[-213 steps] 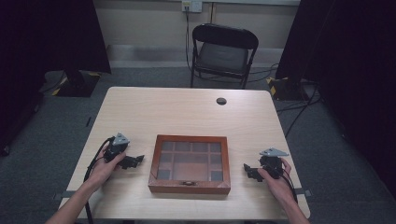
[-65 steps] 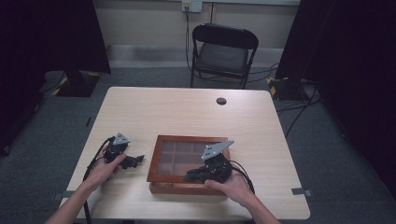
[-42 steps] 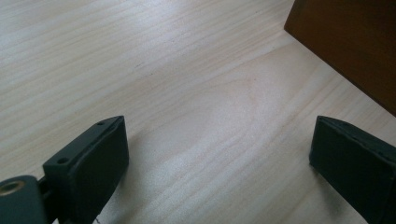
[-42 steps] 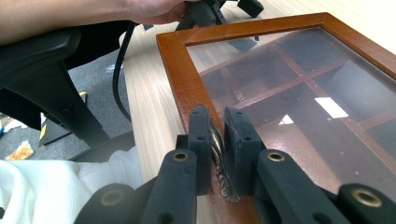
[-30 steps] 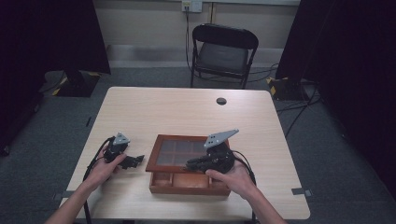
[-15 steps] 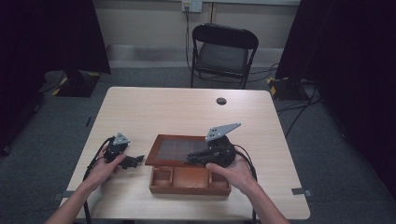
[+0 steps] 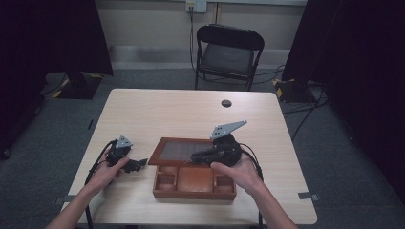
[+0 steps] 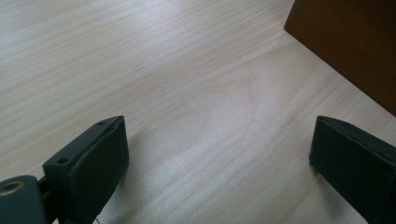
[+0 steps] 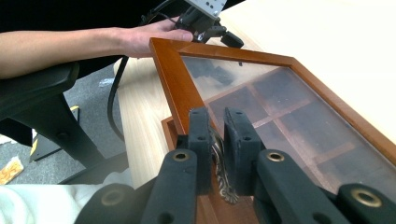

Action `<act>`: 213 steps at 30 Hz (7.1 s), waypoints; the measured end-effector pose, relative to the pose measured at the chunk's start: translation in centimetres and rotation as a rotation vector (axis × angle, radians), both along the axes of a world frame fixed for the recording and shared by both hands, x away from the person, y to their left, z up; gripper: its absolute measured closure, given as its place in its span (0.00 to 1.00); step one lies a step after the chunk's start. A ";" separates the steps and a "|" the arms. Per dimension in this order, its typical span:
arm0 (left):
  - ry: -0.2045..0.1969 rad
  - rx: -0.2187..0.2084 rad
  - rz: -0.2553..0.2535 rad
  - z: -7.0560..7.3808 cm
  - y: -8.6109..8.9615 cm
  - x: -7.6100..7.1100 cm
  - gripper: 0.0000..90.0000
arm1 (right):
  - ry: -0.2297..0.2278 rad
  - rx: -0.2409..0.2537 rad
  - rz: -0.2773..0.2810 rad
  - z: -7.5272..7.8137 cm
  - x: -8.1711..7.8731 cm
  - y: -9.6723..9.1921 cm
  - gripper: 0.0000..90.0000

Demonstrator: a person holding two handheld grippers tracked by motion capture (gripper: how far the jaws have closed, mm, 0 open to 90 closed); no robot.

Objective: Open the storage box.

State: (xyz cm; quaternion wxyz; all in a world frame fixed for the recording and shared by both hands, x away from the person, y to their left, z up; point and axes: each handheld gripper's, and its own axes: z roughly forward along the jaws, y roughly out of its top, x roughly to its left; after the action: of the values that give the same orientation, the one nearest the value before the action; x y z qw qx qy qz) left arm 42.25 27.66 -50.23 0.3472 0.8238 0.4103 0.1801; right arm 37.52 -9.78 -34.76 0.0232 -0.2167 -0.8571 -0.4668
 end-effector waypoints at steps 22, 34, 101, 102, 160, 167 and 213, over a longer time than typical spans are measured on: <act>0.001 -0.011 0.006 0.0 -0.1 0.0 0.05 | -0.008 -0.001 -0.014 1.3 0.9 0.0 0.91; 0.001 -0.002 0.001 0.0 0.0 0.0 0.05 | -0.012 0.008 -0.022 1.7 1.2 0.0 0.92; -0.001 0.002 -0.001 0.0 0.0 0.0 0.05 | 0.022 0.016 -0.045 3.3 3.2 -0.1 0.92; 0.000 0.000 0.000 0.0 0.0 0.0 0.05 | 0.020 0.016 -0.047 3.4 3.3 0.0 0.92; 0.000 0.001 -0.001 0.0 0.0 0.0 0.05 | 0.053 0.042 -0.041 4.2 5.1 -0.3 0.92; 0.001 -0.001 0.001 0.0 0.0 0.0 0.05 | 0.046 0.057 -0.047 4.2 5.4 -0.4 0.92; 0.001 -0.002 0.001 0.0 0.0 0.0 0.05 | 0.025 0.072 -0.055 4.2 5.5 -0.5 0.91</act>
State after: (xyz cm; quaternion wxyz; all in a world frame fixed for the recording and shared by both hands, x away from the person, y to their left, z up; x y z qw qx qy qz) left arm 42.24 27.65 -50.24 0.3475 0.8233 0.4111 0.1798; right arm 43.00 -10.29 -30.55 0.0286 -0.2450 -0.8330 -0.4952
